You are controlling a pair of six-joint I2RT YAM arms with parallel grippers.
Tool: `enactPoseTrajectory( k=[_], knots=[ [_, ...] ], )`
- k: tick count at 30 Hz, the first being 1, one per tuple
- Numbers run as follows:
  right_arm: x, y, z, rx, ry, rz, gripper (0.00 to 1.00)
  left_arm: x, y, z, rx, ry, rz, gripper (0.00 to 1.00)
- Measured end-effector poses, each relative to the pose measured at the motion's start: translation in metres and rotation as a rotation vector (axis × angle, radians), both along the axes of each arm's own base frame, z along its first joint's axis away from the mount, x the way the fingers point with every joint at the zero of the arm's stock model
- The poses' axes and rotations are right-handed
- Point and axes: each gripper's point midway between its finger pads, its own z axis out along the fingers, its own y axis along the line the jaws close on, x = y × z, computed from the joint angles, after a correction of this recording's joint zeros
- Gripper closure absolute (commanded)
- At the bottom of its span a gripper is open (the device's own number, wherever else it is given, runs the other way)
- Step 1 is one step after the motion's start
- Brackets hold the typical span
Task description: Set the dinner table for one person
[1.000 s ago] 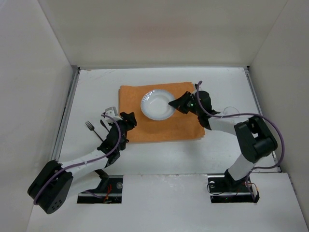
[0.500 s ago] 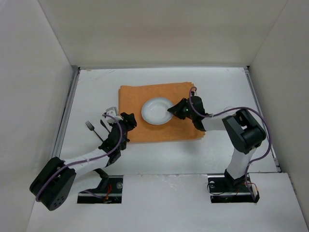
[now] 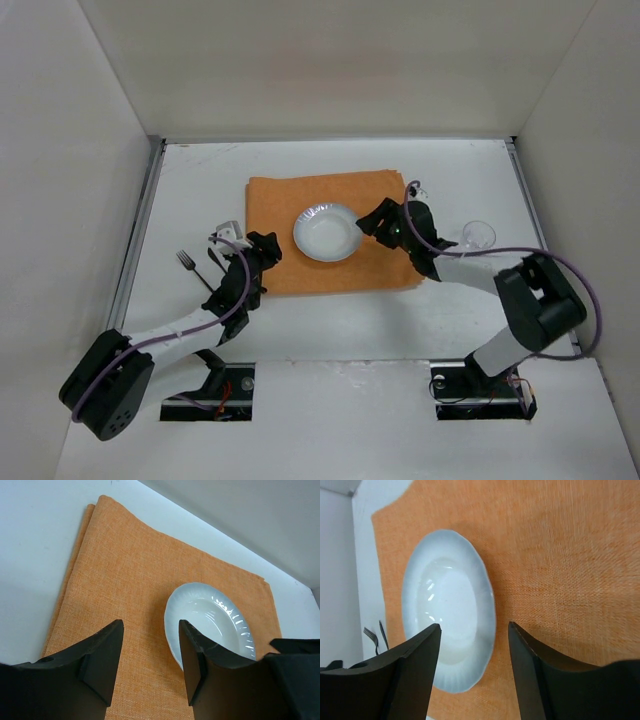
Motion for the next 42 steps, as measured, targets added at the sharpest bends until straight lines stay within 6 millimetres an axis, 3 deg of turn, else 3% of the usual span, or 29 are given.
enactPoseTrajectory(
  k=[3,7,8,11,14,17,21,26,34,38,42],
  knots=[
    [-0.004,-0.016,0.040,-0.073,-0.100,-0.026,0.40,0.000,0.000,0.000,-0.005,0.001,0.001,0.54],
    [-0.016,-0.048,0.085,-0.185,-0.202,-0.080,0.80,0.000,-0.001,-0.004,-0.005,0.010,-0.002,0.54],
    [-0.019,-0.061,0.096,-0.215,-0.220,-0.111,0.84,0.000,-0.002,-0.006,-0.002,0.018,-0.004,0.54],
    [-0.020,-0.121,0.116,-0.318,-0.233,-0.280,0.83,-0.001,-0.006,-0.013,0.003,0.036,-0.017,0.54],
    [-0.021,-0.194,0.123,-0.438,-0.197,-0.497,0.62,0.000,-0.006,-0.015,0.000,0.042,-0.021,0.54],
    [-0.029,-0.250,0.111,-0.555,-0.112,-0.663,0.54,0.000,-0.005,-0.014,-0.007,0.042,-0.020,0.54],
    [-0.040,-0.292,0.078,-0.694,0.036,-0.777,0.54,0.001,-0.005,-0.014,-0.011,0.043,-0.020,0.53],
    [-0.047,-0.314,0.034,-0.801,0.200,-0.797,0.55,0.000,-0.007,-0.014,-0.017,0.043,-0.030,0.53],
    [-0.052,-0.330,0.025,-0.786,0.238,-0.851,0.57,0.001,-0.007,-0.014,-0.027,0.045,-0.030,0.52],
    [-0.056,-0.330,0.015,-0.771,0.251,-0.845,0.65,0.001,-0.008,-0.015,-0.034,0.047,-0.032,0.52],
    [-0.053,-0.326,0.001,-0.738,0.272,-0.816,0.86,0.001,-0.007,-0.019,-0.029,0.060,-0.030,0.52]
  ],
)
